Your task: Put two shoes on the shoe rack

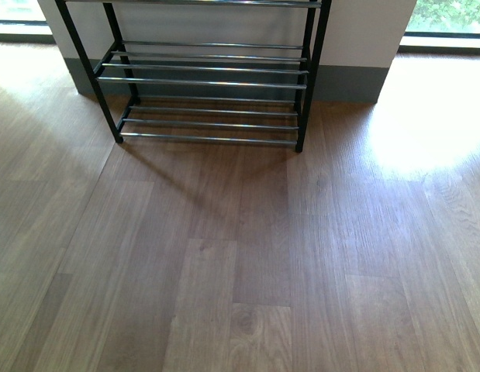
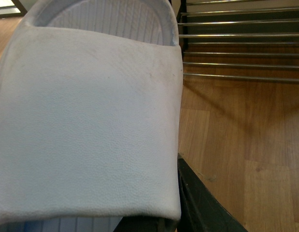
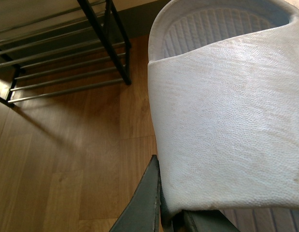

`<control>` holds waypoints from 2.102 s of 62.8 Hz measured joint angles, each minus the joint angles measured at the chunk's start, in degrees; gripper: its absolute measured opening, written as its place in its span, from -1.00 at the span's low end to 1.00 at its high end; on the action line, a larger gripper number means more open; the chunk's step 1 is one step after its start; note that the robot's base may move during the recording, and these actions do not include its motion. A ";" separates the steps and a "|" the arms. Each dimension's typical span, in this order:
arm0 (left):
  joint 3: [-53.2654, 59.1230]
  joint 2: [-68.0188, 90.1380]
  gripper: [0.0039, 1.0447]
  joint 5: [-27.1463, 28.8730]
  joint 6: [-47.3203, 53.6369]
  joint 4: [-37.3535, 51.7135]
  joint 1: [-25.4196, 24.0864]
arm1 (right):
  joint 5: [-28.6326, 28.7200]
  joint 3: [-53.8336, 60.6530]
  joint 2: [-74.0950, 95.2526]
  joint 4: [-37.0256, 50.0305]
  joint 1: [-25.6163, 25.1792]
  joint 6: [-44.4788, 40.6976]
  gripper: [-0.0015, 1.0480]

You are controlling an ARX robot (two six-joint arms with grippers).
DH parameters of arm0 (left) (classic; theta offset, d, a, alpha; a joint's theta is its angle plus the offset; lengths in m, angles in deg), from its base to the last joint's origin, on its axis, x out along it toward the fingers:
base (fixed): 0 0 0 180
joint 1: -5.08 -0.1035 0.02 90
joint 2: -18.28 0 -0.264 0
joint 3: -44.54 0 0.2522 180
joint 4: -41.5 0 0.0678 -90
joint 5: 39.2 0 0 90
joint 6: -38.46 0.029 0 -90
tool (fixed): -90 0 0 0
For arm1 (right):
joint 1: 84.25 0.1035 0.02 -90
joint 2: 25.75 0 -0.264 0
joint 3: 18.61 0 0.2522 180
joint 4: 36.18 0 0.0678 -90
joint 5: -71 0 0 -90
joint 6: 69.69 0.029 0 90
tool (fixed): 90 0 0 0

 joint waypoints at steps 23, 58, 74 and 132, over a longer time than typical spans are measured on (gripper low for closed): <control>0.15 0.11 -0.97 -0.37 0.42 -0.09 0.39 | -0.37 0.00 0.00 0.00 -0.13 0.00 -0.97; 0.17 0.11 -0.97 -0.13 0.52 -0.09 0.20 | 0.20 0.07 -0.02 0.00 0.22 0.00 -0.97; 0.17 0.11 -0.97 -0.09 0.52 -0.09 0.20 | 0.09 0.07 -0.02 0.00 0.22 0.00 -0.97; 0.17 0.13 -0.97 -0.11 0.52 -0.09 0.15 | 0.11 -0.02 0.07 0.00 0.24 0.04 -0.97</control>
